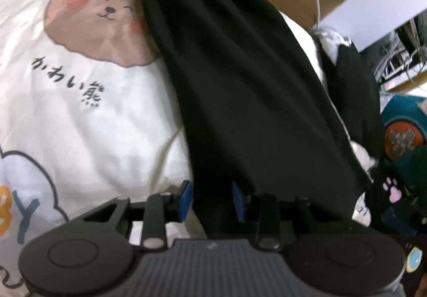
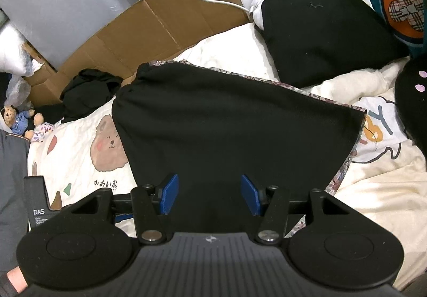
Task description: Fold clothes
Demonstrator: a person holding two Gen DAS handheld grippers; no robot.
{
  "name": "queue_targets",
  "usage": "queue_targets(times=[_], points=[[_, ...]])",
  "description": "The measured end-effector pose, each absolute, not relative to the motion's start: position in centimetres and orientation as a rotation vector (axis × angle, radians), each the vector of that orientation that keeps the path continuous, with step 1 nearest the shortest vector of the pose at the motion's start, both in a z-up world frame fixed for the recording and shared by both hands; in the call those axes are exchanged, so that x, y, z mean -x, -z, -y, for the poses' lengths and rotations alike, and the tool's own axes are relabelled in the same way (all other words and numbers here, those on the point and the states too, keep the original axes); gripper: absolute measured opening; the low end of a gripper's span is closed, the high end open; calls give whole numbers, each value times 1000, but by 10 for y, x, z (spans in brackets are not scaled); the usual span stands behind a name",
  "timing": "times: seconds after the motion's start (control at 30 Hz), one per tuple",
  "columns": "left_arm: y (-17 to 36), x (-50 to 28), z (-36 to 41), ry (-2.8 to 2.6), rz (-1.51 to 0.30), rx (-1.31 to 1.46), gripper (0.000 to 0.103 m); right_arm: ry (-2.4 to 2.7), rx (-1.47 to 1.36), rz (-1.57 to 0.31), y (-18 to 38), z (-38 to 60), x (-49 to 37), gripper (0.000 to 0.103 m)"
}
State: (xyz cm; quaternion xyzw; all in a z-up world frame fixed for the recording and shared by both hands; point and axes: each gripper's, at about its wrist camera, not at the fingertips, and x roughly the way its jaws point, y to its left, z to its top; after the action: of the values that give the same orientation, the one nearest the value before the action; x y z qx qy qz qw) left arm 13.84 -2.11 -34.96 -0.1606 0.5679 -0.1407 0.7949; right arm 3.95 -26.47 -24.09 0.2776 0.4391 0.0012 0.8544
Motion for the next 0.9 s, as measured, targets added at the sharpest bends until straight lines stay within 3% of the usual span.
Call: queue_targets(times=[0.07, 0.9], points=[[354, -140, 24, 292, -1242, 366, 1, -1, -587, -923, 241, 266, -40, 57], [354, -124, -26, 167, -1293, 523, 1, 26, -602, -952, 239, 259, -31, 57]])
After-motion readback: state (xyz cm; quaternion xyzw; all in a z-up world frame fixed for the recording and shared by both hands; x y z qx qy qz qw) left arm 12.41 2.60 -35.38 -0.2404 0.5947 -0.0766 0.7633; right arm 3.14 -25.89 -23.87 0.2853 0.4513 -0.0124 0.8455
